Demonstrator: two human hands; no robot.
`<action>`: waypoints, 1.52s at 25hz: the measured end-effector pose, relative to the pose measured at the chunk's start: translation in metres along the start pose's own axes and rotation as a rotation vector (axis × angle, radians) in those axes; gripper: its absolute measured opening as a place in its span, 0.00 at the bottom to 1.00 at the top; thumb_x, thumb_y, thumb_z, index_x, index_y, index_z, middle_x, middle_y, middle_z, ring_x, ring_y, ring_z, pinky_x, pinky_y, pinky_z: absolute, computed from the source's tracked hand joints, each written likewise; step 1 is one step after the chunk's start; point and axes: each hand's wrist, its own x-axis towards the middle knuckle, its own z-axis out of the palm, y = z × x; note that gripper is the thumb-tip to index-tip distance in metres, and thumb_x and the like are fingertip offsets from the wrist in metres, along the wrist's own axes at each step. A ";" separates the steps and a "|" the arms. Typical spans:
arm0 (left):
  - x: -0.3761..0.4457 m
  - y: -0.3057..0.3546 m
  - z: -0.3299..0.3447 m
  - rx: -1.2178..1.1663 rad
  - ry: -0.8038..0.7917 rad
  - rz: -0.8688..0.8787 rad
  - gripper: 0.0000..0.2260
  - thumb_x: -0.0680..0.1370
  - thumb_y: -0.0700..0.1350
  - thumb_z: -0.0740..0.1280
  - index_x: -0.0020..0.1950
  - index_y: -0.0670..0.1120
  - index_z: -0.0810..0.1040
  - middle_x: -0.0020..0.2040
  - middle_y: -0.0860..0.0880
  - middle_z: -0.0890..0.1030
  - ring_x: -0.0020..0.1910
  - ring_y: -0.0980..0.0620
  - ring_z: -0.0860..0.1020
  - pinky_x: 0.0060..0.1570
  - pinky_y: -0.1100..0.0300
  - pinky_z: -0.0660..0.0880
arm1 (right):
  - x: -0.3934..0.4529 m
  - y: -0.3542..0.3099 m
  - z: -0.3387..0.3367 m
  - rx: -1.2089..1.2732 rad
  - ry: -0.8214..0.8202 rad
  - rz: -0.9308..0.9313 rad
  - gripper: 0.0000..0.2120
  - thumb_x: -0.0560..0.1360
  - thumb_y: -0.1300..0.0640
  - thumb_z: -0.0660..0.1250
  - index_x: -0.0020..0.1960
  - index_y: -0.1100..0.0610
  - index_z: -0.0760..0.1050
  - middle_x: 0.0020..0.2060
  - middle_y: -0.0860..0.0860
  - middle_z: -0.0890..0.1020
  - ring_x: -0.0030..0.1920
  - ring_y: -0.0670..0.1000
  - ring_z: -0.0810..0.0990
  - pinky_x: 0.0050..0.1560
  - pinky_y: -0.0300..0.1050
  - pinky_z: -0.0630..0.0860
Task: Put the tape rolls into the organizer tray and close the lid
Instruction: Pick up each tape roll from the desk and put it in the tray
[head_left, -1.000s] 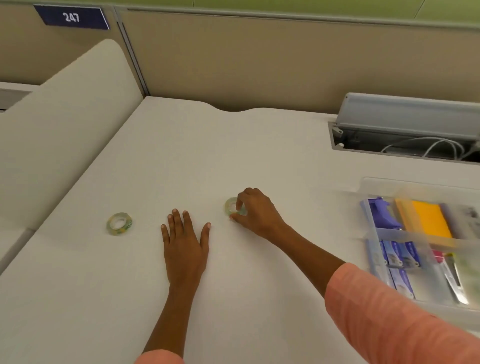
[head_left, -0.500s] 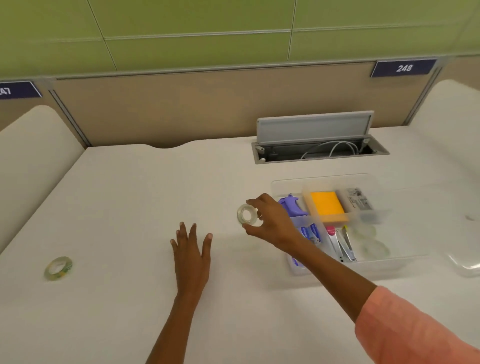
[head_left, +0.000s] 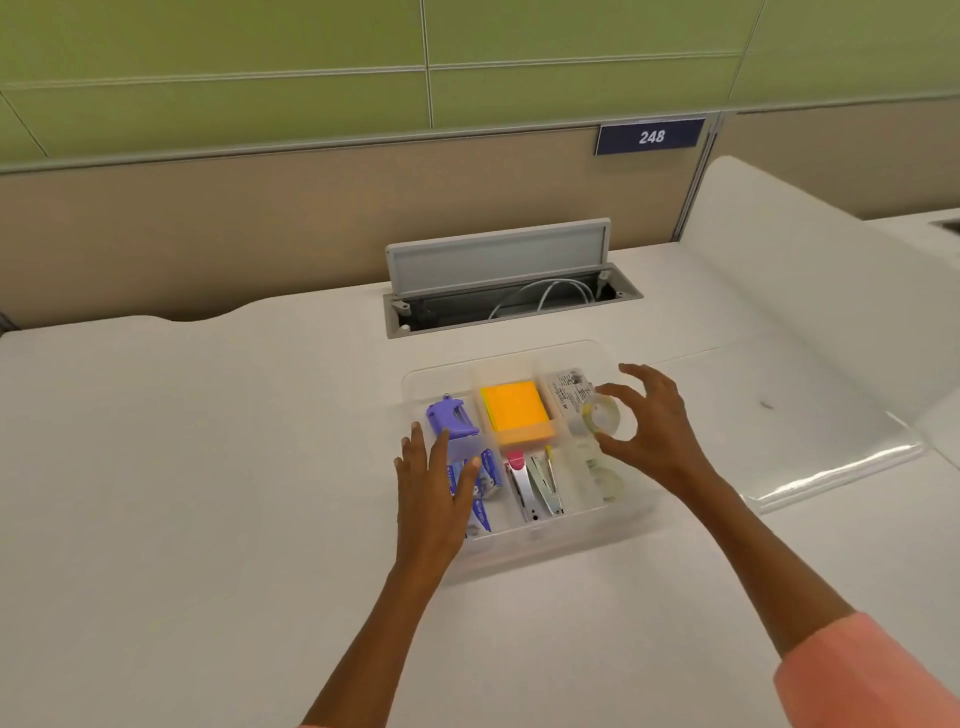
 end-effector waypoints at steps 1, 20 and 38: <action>0.000 0.000 0.006 0.046 -0.001 0.005 0.26 0.77 0.53 0.58 0.73 0.50 0.55 0.77 0.47 0.47 0.76 0.47 0.44 0.73 0.51 0.48 | -0.001 0.014 -0.004 -0.051 -0.014 -0.001 0.27 0.64 0.55 0.77 0.61 0.56 0.74 0.70 0.60 0.66 0.73 0.63 0.57 0.72 0.60 0.55; -0.003 -0.007 0.018 0.224 0.013 -0.024 0.27 0.77 0.54 0.57 0.73 0.51 0.53 0.77 0.48 0.49 0.76 0.48 0.48 0.71 0.48 0.60 | 0.005 0.059 0.027 -0.249 -0.303 0.116 0.29 0.67 0.52 0.73 0.67 0.49 0.68 0.77 0.55 0.43 0.76 0.60 0.40 0.70 0.71 0.51; -0.001 -0.008 0.019 0.213 0.014 -0.024 0.28 0.77 0.54 0.57 0.74 0.50 0.51 0.77 0.47 0.49 0.76 0.47 0.48 0.71 0.48 0.61 | 0.003 0.059 0.028 -0.143 -0.252 0.031 0.20 0.71 0.57 0.72 0.61 0.45 0.75 0.77 0.53 0.47 0.77 0.59 0.44 0.65 0.67 0.66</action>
